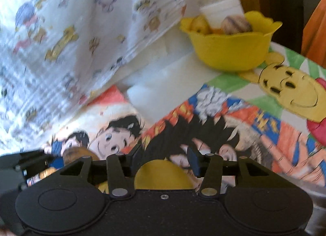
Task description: Organize fruits
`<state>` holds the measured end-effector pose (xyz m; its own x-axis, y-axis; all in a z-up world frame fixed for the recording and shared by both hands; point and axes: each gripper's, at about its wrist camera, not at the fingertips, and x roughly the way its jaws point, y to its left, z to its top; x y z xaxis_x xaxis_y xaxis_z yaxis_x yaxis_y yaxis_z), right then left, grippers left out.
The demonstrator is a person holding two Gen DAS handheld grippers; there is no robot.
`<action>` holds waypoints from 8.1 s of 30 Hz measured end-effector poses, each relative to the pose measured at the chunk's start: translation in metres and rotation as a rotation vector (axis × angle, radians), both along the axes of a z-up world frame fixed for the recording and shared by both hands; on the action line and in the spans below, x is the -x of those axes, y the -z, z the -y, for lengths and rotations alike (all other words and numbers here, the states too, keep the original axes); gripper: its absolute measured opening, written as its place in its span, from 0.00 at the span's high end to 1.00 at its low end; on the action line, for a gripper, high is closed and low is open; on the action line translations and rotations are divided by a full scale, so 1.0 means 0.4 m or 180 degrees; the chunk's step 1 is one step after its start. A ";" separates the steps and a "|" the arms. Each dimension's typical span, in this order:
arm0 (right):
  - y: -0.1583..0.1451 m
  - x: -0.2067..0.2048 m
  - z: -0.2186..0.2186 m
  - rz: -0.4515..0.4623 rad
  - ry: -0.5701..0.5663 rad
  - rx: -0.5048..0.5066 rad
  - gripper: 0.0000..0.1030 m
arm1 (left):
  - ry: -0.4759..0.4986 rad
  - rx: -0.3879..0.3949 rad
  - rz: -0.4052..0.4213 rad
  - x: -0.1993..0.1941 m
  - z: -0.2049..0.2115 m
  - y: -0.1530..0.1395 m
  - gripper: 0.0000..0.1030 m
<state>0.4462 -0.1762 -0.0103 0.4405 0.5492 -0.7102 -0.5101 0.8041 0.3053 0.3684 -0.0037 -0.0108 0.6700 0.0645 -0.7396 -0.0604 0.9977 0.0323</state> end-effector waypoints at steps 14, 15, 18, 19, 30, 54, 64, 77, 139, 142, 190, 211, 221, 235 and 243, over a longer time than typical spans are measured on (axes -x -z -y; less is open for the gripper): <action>0.043 0.095 -0.001 -0.0040 -0.0119 0.0110 0.37 | -0.0162 -0.0066 -0.0066 0.009 -0.060 0.013 0.49; 0.044 0.100 -0.001 -0.0031 -0.0120 0.0119 0.37 | -0.0165 -0.0068 -0.0069 0.011 -0.061 0.013 0.49; 0.044 0.112 0.000 0.0003 -0.0130 0.0142 0.37 | -0.0162 -0.0077 -0.0076 0.015 -0.059 0.011 0.49; 0.045 0.116 0.002 0.0007 -0.0131 0.0146 0.37 | -0.0158 -0.0082 -0.0076 0.017 -0.058 0.011 0.49; 0.046 0.177 0.035 0.0085 -0.0144 0.0180 0.37 | -0.0138 -0.0135 -0.0091 0.062 -0.047 0.007 0.49; 0.006 0.259 0.039 0.0305 -0.0193 0.0394 0.39 | -0.0107 -0.0184 -0.0072 0.129 -0.033 -0.017 0.49; -0.110 0.369 0.197 0.0455 0.0384 0.0275 0.39 | 0.0123 -0.0145 -0.0004 0.133 0.018 -0.049 0.49; -0.093 0.529 0.418 0.0198 0.1254 0.0457 0.39 | 0.1037 0.0007 -0.0001 0.207 0.212 -0.076 0.49; 0.063 0.701 0.463 0.1548 0.0947 0.0536 0.17 | 0.1863 0.0557 0.1085 0.434 0.237 0.029 0.25; 0.052 0.727 0.467 0.1573 0.1161 0.0337 0.14 | 0.1487 0.0517 0.1192 0.488 0.230 0.017 0.21; -0.074 1.233 0.349 0.1954 0.1508 -0.0131 0.01 | 0.0307 0.0412 0.1479 1.003 0.067 -0.047 0.01; -0.033 1.261 0.289 0.2090 0.1348 -0.0117 0.01 | 0.0232 0.0456 0.1394 0.990 0.038 -0.004 0.01; -0.031 1.261 0.292 0.2100 0.1372 -0.0131 0.01 | 0.0225 0.0457 0.1394 0.988 0.036 0.000 0.01; -0.033 1.265 0.290 0.2105 0.1367 -0.0139 0.01 | 0.0219 0.0455 0.1398 0.988 0.032 0.001 0.01; -0.035 1.266 0.289 0.2105 0.1363 -0.0140 0.00 | 0.0220 0.0456 0.1397 0.987 0.030 0.002 0.00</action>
